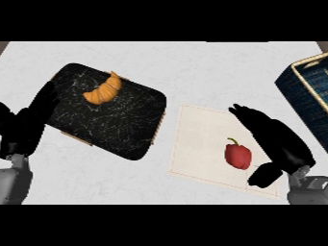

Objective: Pick the bell pepper from the placemat and place it in the basket

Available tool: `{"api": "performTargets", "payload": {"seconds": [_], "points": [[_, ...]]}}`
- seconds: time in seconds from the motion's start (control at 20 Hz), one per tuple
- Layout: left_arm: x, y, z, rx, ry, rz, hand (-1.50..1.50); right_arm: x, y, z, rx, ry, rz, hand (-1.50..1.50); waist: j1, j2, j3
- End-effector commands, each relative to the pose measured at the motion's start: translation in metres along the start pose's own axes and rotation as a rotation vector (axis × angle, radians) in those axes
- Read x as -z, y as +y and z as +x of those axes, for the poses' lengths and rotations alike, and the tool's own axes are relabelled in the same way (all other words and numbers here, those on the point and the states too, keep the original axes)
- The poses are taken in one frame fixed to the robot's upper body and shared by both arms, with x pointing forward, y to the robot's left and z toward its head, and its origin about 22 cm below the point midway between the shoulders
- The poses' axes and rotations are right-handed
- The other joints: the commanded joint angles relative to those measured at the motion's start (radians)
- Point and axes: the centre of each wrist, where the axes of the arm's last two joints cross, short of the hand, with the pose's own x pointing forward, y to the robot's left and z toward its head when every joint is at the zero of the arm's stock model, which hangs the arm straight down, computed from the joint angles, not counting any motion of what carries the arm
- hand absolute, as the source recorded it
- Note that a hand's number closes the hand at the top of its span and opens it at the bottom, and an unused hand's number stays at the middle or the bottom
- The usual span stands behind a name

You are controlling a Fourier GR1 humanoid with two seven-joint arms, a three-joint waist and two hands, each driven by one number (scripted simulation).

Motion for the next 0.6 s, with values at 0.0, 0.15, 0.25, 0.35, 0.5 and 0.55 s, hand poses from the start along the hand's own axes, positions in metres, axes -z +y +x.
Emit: {"api": "performTargets", "payload": {"seconds": [0.0, 0.15, 0.25, 0.35, 0.5, 0.55], "points": [[0.013, 0.01, -0.011, 0.0, -0.003, 0.006, 0.0, 0.002, 0.011, -0.006, 0.015, -0.053, 0.023, -1.5, -0.002, 0.001, 0.0], [0.007, -0.015, 0.004, 0.005, -0.001, 0.016, 0.0, -0.024, 0.016, -0.007, 0.011, -0.062, 0.044, -1.5, -0.005, 0.0, 0.0], [-0.01, -0.003, -0.008, 0.015, -0.006, -0.002, 0.0, -0.016, 0.015, 0.004, 0.007, -0.045, 0.035, -1.5, 0.0, 0.0, 0.0], [0.013, 0.0, -0.008, 0.011, 0.007, 0.008, 0.0, -0.018, 0.039, 0.01, -0.026, -0.046, 0.029, -1.5, -0.004, 0.001, 0.0], [-0.001, 0.011, -0.002, -0.014, -0.006, -0.008, 0.0, -0.001, 0.017, 0.005, -0.038, -0.003, 0.008, -1.5, 0.001, 0.0, 0.0], [0.005, 0.015, -0.011, 0.008, 0.008, 0.002, 0.0, -0.014, 0.048, 0.003, -0.069, 0.008, 0.022, -1.5, -0.002, 0.001, 0.0]]}}
